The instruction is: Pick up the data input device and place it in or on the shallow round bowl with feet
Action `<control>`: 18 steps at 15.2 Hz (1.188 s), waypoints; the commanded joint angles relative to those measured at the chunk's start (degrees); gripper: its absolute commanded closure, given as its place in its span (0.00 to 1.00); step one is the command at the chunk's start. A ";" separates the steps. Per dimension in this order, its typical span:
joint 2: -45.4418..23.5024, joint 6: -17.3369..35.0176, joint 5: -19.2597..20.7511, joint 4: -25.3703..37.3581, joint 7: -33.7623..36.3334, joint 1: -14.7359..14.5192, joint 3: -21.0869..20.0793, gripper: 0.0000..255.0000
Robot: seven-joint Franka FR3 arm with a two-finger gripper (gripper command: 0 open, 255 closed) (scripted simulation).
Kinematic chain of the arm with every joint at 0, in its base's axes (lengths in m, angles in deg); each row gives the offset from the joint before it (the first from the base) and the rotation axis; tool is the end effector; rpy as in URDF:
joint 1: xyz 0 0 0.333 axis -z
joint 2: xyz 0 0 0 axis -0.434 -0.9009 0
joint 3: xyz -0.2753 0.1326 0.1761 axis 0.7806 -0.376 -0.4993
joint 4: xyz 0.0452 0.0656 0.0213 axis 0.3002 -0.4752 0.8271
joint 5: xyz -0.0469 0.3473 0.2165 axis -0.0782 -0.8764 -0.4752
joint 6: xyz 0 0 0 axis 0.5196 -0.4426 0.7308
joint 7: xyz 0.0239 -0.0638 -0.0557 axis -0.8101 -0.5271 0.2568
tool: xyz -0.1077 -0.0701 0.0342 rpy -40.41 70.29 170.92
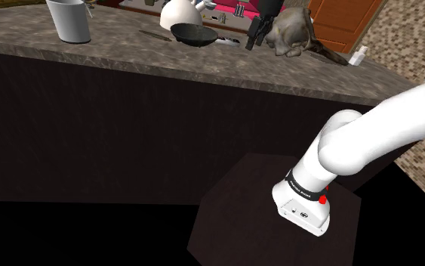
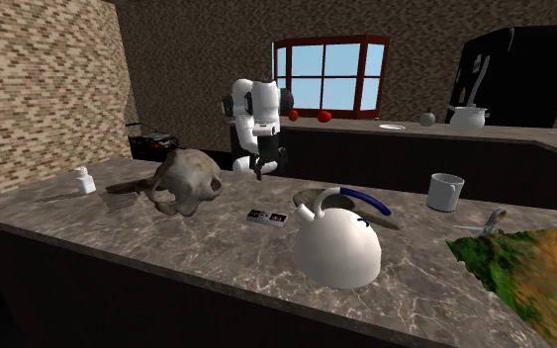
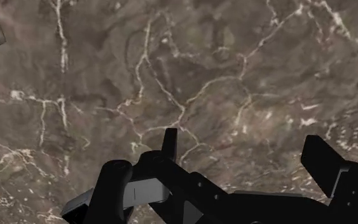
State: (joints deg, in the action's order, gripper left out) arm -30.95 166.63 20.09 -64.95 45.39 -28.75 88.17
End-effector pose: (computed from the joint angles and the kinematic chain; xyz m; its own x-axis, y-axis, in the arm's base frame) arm 0.3979 -0.1214 0.5905 0.9900 0.1191 0.0750 0.1195 -0.9928 -0.0012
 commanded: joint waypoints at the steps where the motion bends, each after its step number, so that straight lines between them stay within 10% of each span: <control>1: -4.08 0.13 0.44 3.63 -6.41 -0.86 2.50 0.00; 15: -40.05 -4.08 -8.55 40.12 -45.87 -1.23 11.07 0.00; 18: -39.75 -1.66 -8.39 37.43 -45.79 -1.25 10.91 0.00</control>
State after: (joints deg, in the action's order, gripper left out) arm -70.45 164.41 11.77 -27.22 -0.05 -30.07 99.10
